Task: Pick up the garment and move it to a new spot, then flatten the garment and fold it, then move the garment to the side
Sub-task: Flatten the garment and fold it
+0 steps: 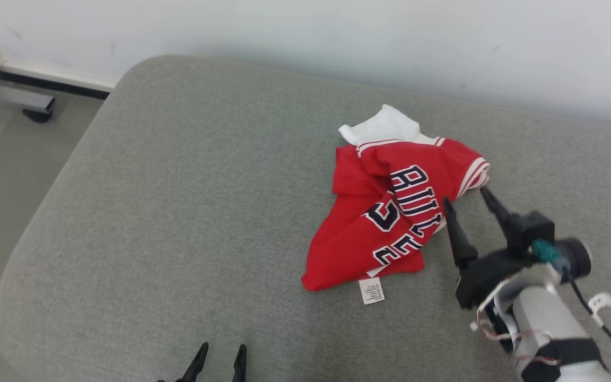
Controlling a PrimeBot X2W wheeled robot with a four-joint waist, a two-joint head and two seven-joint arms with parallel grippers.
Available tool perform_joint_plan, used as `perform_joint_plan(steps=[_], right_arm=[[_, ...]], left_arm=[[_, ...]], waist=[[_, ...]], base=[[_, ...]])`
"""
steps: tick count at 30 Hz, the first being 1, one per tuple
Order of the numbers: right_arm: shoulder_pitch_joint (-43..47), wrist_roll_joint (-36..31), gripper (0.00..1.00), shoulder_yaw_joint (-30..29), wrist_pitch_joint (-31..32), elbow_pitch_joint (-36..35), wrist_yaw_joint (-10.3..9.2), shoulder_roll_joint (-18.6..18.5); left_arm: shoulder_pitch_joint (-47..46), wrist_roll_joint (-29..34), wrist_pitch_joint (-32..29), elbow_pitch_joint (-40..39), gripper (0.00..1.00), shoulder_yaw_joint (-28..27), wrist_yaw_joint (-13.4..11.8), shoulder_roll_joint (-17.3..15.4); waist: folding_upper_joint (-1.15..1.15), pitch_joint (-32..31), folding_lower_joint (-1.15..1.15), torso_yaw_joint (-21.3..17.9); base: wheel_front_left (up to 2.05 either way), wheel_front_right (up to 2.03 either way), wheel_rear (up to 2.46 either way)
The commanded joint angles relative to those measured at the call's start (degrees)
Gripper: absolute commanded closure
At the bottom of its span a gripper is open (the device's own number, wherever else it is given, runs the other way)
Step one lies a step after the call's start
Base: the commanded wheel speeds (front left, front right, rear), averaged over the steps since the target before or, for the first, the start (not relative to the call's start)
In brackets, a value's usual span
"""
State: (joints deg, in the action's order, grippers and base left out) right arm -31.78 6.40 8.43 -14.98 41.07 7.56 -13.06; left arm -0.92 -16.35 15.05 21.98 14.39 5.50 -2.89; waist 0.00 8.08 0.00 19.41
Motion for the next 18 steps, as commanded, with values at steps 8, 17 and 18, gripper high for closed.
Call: perform_joint_plan(steps=[8,17,18], right_arm=[[10.29,4.31,0.0,4.52,-0.25,-0.83,-0.16,1.3],[10.8,7.33,0.0,12.14,-0.26,-0.05,-0.16,3.46],[10.71,7.53,0.0,13.18,-0.26,0.02,-0.16,3.64]], left_arm=[[1.21,0.43,0.18,-0.12,0.0,0.1,0.35,0.0],[1.54,0.49,0.18,0.36,0.0,0.07,0.4,0.0],[1.56,0.37,0.18,0.38,0.0,0.07,0.33,0.0]], waist=[[0.0,-2.09,0.0,-2.7],[0.0,-1.64,0.0,-1.25],[0.0,-1.63,0.0,-1.07]], base=[[0.0,0.0,0.0],[0.0,0.0,0.0],[0.0,0.0,0.0]])
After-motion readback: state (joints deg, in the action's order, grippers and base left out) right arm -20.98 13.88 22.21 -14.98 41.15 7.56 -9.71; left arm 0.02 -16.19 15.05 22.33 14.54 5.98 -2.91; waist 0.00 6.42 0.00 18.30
